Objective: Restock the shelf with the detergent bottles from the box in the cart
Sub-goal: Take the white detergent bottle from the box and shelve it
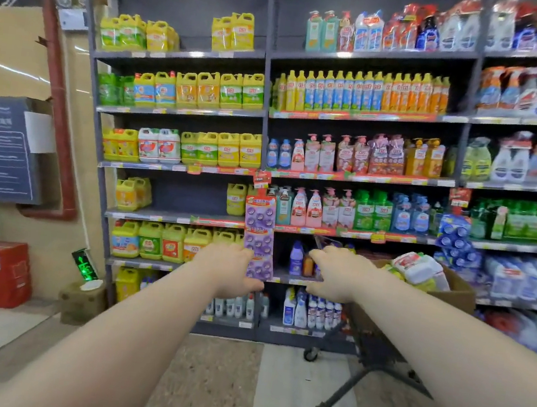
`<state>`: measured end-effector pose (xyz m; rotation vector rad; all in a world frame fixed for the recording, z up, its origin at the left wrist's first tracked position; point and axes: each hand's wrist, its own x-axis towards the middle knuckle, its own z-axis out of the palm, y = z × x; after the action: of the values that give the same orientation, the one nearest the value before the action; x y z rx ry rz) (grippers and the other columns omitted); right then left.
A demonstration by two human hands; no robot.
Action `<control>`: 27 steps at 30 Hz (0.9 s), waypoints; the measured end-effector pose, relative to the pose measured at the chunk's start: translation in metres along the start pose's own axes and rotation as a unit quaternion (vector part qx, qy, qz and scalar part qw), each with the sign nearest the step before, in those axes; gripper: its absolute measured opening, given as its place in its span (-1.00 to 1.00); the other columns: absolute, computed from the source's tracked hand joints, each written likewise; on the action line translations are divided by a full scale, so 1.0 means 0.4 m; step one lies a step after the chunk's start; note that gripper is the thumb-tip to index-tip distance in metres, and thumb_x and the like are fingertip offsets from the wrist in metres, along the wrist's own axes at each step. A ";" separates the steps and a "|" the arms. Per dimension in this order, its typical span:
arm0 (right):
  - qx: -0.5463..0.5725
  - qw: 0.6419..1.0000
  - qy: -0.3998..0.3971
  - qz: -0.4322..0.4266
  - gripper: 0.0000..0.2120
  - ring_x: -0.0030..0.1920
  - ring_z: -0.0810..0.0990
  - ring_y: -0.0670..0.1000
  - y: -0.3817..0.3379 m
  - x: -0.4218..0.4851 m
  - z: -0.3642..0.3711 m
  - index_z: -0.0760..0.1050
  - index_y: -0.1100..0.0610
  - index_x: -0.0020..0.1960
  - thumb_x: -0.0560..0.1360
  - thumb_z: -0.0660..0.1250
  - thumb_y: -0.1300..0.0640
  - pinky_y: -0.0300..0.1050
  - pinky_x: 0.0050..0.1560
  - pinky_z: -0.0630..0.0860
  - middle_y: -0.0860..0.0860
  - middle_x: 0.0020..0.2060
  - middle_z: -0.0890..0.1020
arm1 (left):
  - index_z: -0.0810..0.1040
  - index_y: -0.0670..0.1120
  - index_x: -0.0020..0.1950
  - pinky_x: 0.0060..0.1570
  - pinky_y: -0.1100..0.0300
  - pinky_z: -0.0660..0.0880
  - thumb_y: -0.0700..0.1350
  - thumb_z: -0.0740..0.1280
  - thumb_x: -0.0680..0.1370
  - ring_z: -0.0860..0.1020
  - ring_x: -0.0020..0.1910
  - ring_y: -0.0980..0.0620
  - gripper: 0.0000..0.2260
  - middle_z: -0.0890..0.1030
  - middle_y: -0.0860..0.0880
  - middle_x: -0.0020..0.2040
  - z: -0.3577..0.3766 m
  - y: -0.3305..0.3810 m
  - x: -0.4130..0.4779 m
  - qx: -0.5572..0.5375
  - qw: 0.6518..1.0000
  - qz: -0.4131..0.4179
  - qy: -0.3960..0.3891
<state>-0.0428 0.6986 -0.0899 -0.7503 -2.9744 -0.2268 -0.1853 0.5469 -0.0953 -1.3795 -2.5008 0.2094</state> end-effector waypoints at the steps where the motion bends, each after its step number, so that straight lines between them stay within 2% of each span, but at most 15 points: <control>1: -0.004 1.000 -0.005 0.011 -0.32 0.36 0.33 0.20 0.023 0.017 0.010 0.11 0.09 0.49 0.50 0.22 -0.20 0.14 0.28 0.40 0.13 0.40 0.30 | 0.28 -0.05 0.44 0.25 -0.02 0.40 0.33 0.13 0.50 0.41 0.31 -0.15 -0.35 0.42 -0.11 0.37 0.010 0.013 0.035 -0.002 1.000 0.009 -0.001; 7: -0.021 0.997 -0.035 0.071 -0.30 0.37 0.34 0.18 0.148 0.152 0.072 0.08 0.05 0.50 0.49 0.21 -0.23 0.15 0.30 0.37 0.10 0.41 0.31 | 0.32 -0.05 0.40 0.25 -0.05 0.39 0.30 0.13 0.52 0.41 0.29 -0.16 -0.42 0.42 -0.12 0.33 0.080 0.066 0.262 -0.013 0.997 0.069 -0.014; 10: -0.014 0.993 -0.045 0.104 -0.32 0.36 0.36 0.18 0.195 0.240 0.093 0.13 0.06 0.49 0.50 0.21 -0.23 0.15 0.30 0.37 0.09 0.41 0.32 | 0.29 -0.07 0.43 0.28 -0.05 0.36 0.30 0.12 0.53 0.39 0.32 -0.16 -0.39 0.38 -0.13 0.37 0.110 0.058 0.382 -0.003 0.995 0.094 -0.018; 17: -0.014 0.985 -0.055 0.164 -0.33 0.39 0.35 0.17 0.290 0.417 0.155 0.11 0.06 0.50 0.51 0.20 -0.21 0.14 0.30 0.38 0.10 0.43 0.32 | 0.39 -0.07 0.32 0.12 0.01 0.39 0.25 0.15 0.54 0.46 0.19 -0.15 -0.49 0.46 -0.13 0.22 0.202 0.049 0.647 -0.013 0.984 0.179 -0.003; 22: -0.011 0.976 -0.074 0.204 -0.35 0.38 0.35 0.15 0.385 0.489 0.210 0.13 0.08 0.49 0.52 0.19 -0.19 0.06 0.21 0.40 0.09 0.42 0.33 | 0.39 -0.06 0.32 0.10 0.00 0.41 0.27 0.15 0.53 0.46 0.19 -0.16 -0.48 0.48 -0.11 0.22 0.264 0.120 0.813 -0.033 0.973 0.227 -0.003; 27: -0.013 0.966 -0.099 0.238 -0.38 0.31 0.42 0.15 0.531 0.564 0.270 0.16 0.03 0.48 0.51 0.20 -0.20 0.09 0.19 0.47 0.06 0.38 0.38 | 0.38 -0.07 0.31 0.10 -0.01 0.41 0.27 0.13 0.54 0.46 0.18 -0.16 -0.49 0.47 -0.13 0.21 0.301 0.226 0.981 -0.031 0.966 0.256 -0.005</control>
<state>-0.1431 1.0057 -0.1473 -1.5375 -2.8487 -0.1674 -0.3483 0.9277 -0.1662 -2.0332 -2.1223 0.2416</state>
